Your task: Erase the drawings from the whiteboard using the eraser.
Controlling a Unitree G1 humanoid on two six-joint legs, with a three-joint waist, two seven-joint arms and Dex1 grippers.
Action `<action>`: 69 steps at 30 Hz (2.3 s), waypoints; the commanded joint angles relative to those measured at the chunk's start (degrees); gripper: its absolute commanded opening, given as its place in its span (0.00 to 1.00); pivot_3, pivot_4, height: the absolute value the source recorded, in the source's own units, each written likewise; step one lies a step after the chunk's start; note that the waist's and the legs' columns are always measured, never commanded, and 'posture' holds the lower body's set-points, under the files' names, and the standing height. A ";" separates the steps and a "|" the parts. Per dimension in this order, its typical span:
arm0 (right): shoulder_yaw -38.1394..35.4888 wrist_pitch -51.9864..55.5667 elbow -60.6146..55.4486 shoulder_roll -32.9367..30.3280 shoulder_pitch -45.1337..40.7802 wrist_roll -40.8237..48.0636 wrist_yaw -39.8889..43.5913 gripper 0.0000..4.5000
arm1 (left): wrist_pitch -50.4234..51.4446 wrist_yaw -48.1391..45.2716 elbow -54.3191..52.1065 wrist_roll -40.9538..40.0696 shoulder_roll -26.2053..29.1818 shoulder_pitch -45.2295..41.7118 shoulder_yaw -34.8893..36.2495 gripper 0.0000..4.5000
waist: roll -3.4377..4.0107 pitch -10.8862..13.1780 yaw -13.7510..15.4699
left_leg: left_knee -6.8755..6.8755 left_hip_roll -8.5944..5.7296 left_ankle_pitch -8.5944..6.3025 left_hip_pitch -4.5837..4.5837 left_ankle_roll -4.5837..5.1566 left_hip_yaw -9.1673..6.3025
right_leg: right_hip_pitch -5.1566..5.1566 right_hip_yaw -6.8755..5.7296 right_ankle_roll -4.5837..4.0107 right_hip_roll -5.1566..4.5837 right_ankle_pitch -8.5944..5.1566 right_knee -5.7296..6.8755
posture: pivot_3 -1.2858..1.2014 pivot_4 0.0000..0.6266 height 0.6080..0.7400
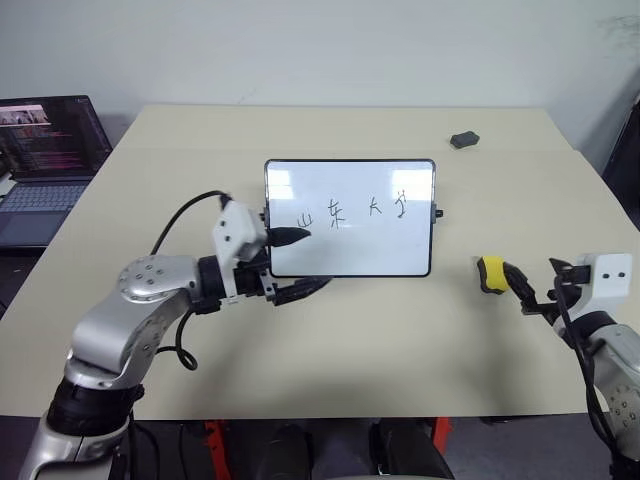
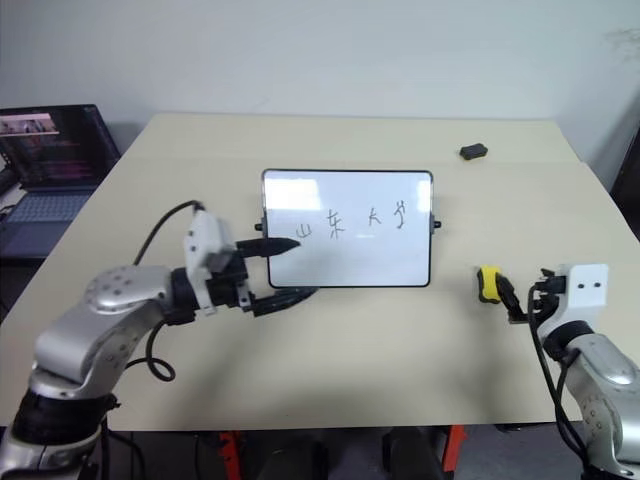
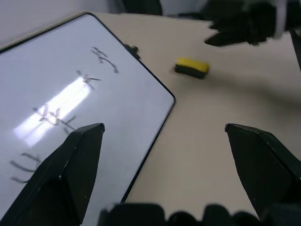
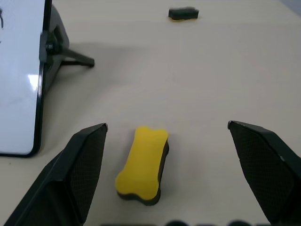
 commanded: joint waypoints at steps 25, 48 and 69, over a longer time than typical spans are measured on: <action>4.15 -0.49 8.08 9.06 -14.01 -10.06 -9.26 0.99 | -7.60 -7.66 6.28 7.15 -7.97 -7.36 -8.08 1.00 | 0.00 0.01 0.05 | 0.02 -0.05 -0.02 -0.20 0.03 -0.05 | -0.13 -0.06 0.00 -0.06 -0.06 -0.03 | 0.52 0.24 1.00; 3.04 3.14 12.44 8.85 -16.32 -9.81 -7.99 0.99 | -7.77 -8.94 6.60 8.30 -7.75 -6.84 -7.93 1.00 | 0.00 0.02 0.01 | 0.02 -0.04 -0.03 -0.19 0.05 -0.06 | -0.13 -0.06 -0.01 -0.06 -0.06 -0.01 | 0.52 0.24 1.00; 2.97 1.85 16.94 9.37 -17.80 -10.63 -7.02 0.39 | -7.38 -7.52 5.26 8.24 -7.17 -4.93 -7.51 1.00 | 0.00 0.01 0.00 | 0.02 -0.03 -0.03 -0.18 0.05 -0.06 | -0.13 -0.05 -0.01 -0.06 -0.05 0.00 | 0.52 0.24 1.00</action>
